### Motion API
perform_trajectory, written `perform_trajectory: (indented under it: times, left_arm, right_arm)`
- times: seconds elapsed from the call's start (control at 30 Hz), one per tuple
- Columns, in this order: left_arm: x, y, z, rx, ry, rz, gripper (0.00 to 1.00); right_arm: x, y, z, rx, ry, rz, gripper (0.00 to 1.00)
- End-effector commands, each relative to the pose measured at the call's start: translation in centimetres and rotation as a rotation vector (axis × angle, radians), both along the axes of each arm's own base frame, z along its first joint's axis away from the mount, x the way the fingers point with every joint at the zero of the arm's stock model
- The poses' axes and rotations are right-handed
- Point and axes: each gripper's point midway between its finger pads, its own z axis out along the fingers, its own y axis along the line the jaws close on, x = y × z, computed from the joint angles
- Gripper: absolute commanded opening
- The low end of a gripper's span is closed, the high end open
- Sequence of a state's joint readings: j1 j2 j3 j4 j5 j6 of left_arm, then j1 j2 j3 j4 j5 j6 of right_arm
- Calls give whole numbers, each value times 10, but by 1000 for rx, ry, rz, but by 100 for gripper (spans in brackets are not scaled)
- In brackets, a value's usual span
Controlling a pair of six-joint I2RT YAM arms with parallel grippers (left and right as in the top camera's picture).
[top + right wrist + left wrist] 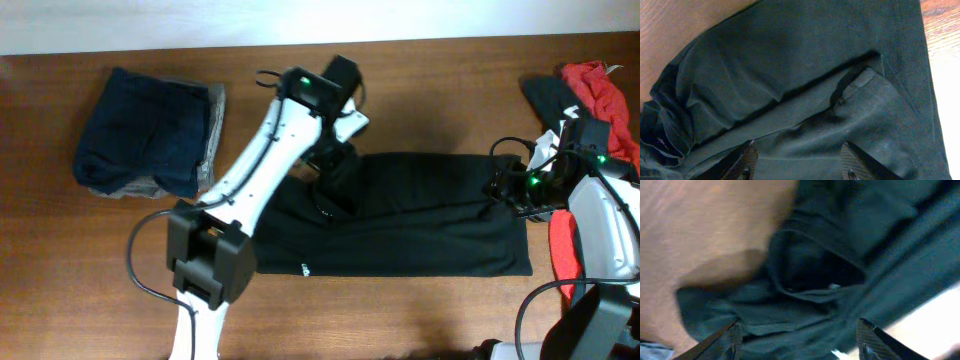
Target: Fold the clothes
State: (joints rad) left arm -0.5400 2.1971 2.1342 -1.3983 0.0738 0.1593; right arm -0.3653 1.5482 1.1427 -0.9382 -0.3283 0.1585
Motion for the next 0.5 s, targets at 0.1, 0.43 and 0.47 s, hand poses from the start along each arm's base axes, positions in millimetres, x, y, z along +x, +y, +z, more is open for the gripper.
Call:
perform_trajectory:
  times: [0.1, 0.43, 0.47]
  left_arm:
    - [-17, 4, -52, -114, 173, -34, 73]
    - [-19, 2, -82, -120, 164, -78, 60]
    - [-19, 2, -82, -119, 165, -79, 54]
  right_arm:
    - [1, -1, 3, -15, -5, -5, 59]
    - [0, -1, 3, -14, 0, -5, 59]
    - [0, -1, 3, -13, 0, -5, 59]
